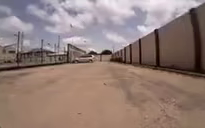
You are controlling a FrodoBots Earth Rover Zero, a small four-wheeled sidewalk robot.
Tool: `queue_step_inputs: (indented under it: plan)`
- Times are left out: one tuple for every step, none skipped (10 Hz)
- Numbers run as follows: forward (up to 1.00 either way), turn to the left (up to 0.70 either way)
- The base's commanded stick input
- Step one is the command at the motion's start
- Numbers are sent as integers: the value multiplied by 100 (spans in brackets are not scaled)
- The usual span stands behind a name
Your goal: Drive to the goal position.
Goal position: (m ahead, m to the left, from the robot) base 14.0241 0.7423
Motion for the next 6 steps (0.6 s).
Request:
queue_step_inputs:
  plan:
    - [85, 0]
    - [85, 0]
    - [85, 0]
    - [85, 0]
    - [85, 0]
    - [85, 0]
